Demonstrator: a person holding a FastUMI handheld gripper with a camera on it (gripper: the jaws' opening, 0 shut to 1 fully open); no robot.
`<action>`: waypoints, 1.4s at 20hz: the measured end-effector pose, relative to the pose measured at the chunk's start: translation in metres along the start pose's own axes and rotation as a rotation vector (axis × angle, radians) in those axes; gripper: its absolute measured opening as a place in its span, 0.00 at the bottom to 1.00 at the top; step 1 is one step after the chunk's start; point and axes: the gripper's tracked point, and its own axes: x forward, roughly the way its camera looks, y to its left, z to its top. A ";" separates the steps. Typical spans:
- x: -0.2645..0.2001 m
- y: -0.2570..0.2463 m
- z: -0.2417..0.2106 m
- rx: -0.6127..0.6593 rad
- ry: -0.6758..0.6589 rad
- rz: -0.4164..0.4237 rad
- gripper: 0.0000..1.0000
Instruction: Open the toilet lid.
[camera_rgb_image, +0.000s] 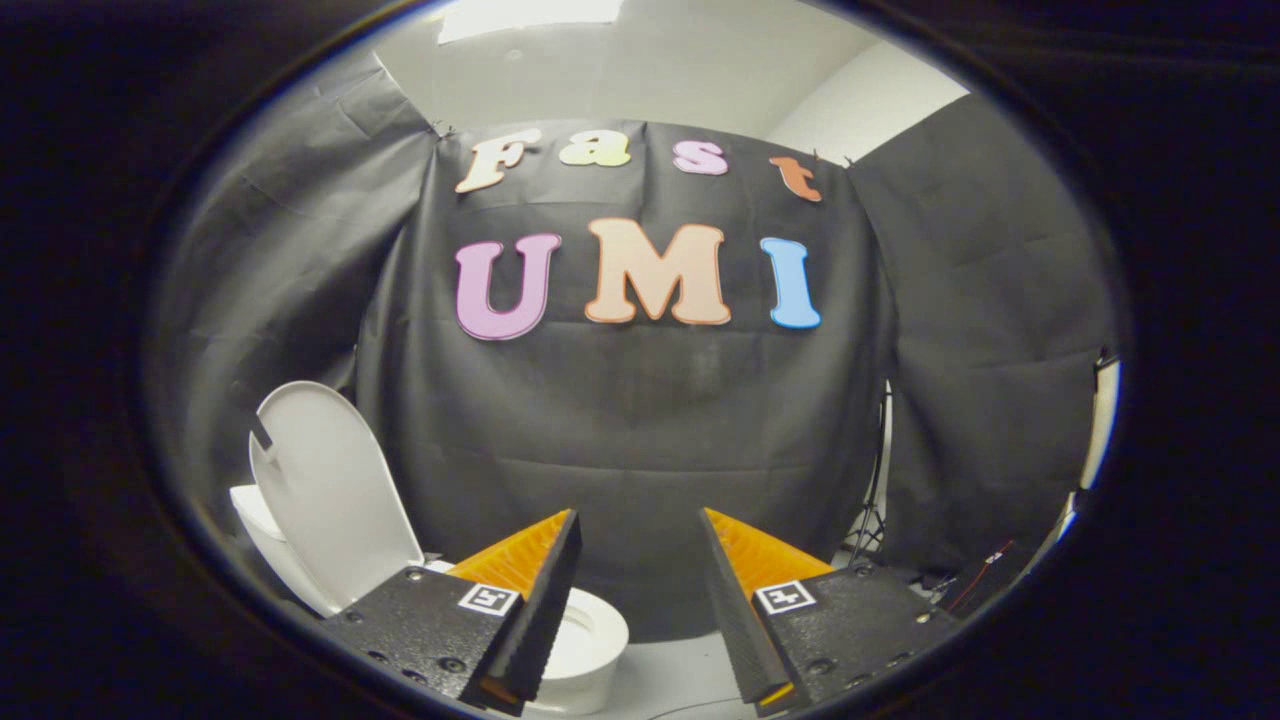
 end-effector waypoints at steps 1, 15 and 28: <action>0.002 -0.002 -0.006 0.014 0.009 0.000 0.71; 0.004 0.003 -0.028 0.039 0.098 0.035 0.72; -0.007 -0.022 -0.034 0.132 0.089 -0.025 0.74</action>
